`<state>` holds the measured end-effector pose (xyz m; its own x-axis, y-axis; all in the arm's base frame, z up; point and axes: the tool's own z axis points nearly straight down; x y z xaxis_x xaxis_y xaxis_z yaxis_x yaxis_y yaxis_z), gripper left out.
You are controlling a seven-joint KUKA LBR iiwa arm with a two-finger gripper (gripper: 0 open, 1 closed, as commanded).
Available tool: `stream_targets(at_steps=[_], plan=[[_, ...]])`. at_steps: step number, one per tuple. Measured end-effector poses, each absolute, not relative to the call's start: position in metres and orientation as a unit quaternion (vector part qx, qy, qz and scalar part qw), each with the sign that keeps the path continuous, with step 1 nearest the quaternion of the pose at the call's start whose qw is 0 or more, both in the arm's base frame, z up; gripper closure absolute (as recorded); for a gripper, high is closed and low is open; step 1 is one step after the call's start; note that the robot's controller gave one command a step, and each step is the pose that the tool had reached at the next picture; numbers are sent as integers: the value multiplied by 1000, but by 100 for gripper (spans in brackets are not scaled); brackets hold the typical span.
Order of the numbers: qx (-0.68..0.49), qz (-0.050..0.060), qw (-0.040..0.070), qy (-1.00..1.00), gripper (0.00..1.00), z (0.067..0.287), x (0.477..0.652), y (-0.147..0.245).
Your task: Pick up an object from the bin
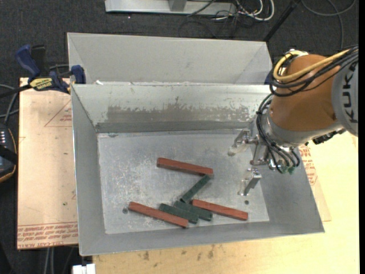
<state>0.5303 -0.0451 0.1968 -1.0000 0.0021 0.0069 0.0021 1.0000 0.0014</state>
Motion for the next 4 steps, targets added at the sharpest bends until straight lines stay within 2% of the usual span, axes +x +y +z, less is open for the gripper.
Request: stream_targets(at_steps=[1,2,3,4], plan=[[0,0,0,-1000,0,201,532,-45],[65,2,-10,-998,100,78,509,-36],[65,2,-10,-998,100,78,509,-36],[54,-1,2,-999,100,122,503,-35]])
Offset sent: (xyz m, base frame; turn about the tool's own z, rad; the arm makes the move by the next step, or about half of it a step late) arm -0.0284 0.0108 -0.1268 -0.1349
